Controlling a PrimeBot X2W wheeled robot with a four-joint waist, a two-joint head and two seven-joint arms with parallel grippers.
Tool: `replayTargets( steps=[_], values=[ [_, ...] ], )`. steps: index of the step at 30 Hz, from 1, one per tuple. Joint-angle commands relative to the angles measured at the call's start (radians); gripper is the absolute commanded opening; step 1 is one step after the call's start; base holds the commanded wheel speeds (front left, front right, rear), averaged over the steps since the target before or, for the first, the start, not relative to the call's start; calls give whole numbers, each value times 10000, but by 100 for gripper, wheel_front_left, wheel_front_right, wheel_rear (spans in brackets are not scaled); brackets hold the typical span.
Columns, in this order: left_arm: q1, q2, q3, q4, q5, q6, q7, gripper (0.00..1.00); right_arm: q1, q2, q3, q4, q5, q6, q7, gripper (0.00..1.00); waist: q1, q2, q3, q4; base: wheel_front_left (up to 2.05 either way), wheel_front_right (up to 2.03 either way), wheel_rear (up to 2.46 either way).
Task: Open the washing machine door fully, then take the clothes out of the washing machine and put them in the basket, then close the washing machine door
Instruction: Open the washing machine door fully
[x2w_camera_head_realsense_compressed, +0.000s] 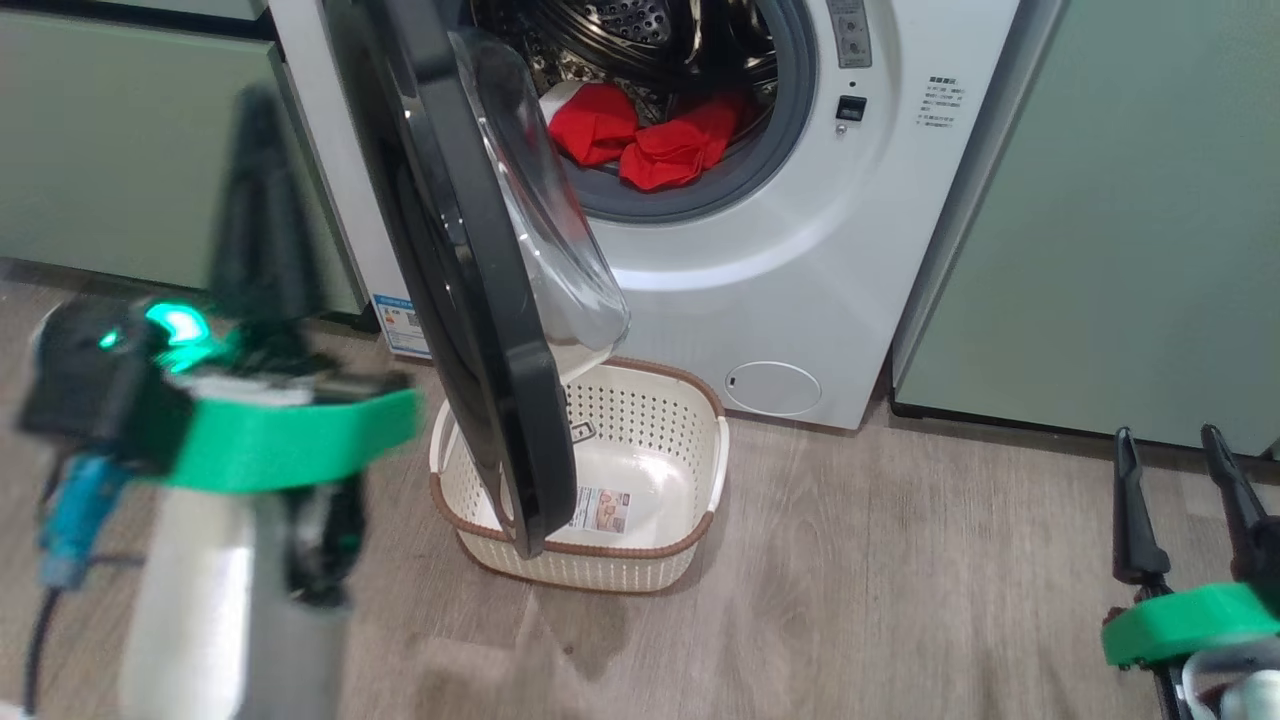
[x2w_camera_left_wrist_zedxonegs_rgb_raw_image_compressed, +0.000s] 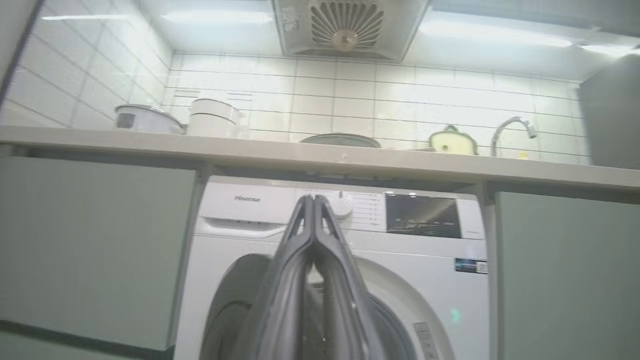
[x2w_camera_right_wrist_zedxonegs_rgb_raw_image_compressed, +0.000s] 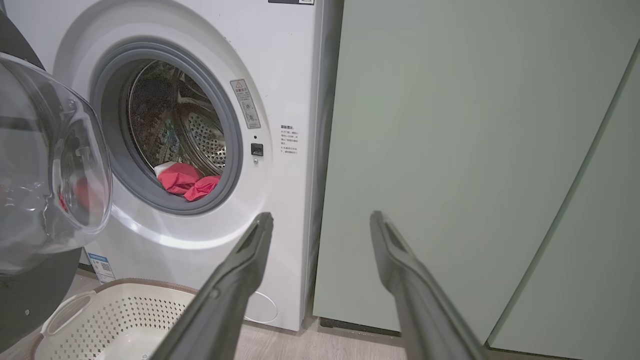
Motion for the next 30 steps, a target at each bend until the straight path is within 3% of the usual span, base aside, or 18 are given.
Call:
replayTargets(
  steps=[1,8,16,22,24,30],
  values=[
    [-580,120,48,-452,74,18,131,0,-76,-111,160,-338,-26,-7,-91,100,0,0,-1,-8,0,0,0],
    [-694,120,-3245,-1290,70,-101,1096,0,-123,-152,106,-377,16,-7,-91,100,0,0,91,-135,0,0,0],
    [437,120,-5799,-22,-94,-287,1179,0,-95,-225,37,-475,14,-7,-91,100,0,0,248,-256,0,0,0],
    [1049,216,-6137,1921,48,-154,506,0,-155,-271,30,-498,0,-7,-91,100,0,0,343,-326,0,0,0],
    [976,205,-5744,2992,-38,152,55,0,-163,-255,35,-521,-29,-7,-91,100,0,0,368,-333,0,0,0],
    [422,158,-4914,4535,-105,914,-324,0,-158,-215,100,-515,-35,-7,-91,100,0,0,366,-321,0,0,0]
  ],
)
